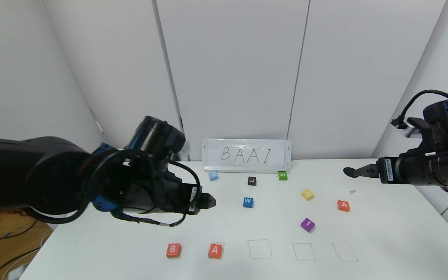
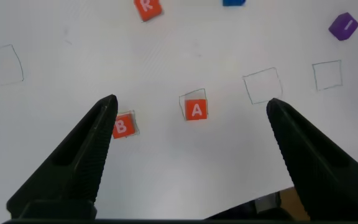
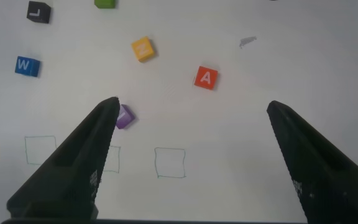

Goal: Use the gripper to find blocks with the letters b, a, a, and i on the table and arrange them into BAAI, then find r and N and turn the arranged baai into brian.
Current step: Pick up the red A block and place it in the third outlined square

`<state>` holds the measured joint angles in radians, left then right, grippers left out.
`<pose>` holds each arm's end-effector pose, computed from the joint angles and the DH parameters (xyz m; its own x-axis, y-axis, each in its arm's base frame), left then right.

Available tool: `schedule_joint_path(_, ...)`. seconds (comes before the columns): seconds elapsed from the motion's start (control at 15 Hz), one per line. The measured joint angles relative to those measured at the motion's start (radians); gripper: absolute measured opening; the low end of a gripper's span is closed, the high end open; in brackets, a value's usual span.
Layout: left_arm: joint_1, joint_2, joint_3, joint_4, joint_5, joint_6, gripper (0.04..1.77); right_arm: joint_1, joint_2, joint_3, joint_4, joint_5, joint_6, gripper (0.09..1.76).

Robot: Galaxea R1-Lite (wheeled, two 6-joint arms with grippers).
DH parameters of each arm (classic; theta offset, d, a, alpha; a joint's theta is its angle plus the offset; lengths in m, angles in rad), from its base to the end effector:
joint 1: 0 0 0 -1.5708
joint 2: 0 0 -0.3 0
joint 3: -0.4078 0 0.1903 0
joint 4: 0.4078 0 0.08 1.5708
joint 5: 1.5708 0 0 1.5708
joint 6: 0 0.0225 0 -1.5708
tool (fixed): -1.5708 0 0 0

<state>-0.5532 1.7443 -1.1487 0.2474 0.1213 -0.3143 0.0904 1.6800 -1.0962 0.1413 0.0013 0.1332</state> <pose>0.2625 -0.1589 0.1836 0.6254 -0.2440 -0.7412 0.2345 0.9647 -0.1197 0.2956 0.0268 0.1969 0.7453 0.0689 -0.6632 -0.0027 0.9950 0.1003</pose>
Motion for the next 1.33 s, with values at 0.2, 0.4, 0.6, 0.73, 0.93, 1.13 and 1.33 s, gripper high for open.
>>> schedule_joint_path(0.2, 0.053, -0.082, 0.003, -0.002, -0.122, 0.067, 1.7, 0.0, 0.0, 0.001, 0.0, -0.001, -0.001, 1.71)
schedule_joint_path(0.4, 0.109, -0.135, 0.014, -0.006, -0.216, 0.121, 1.71, 0.0, 0.0, 0.001, 0.0, -0.001, -0.001, 1.71)
schedule_joint_path(0.6, 0.163, -0.163, 0.009, -0.006, -0.257, 0.132, 1.71, 0.0, -0.001, 0.002, 0.0, -0.001, -0.001, 1.71)
schedule_joint_path(0.73, 0.177, -0.176, 0.003, -0.006, -0.259, 0.132, 1.71, 0.0, 0.0, 0.003, 0.0, -0.002, -0.001, 1.71)
schedule_joint_path(0.93, 0.18, -0.18, 0.003, -0.006, -0.264, 0.13, 1.71, -0.004, 0.001, -0.001, 0.0, -0.003, -0.001, 1.71)
schedule_joint_path(1.13, 0.182, -0.175, 0.007, -0.006, -0.265, 0.129, 1.72, -0.018, 0.019, -0.017, -0.002, -0.004, 0.031, 1.71)
schedule_joint_path(1.33, 0.182, -0.166, 0.007, -0.007, -0.265, 0.129, 1.72, -0.022, 0.076, -0.045, -0.003, -0.041, 0.072, 1.71)
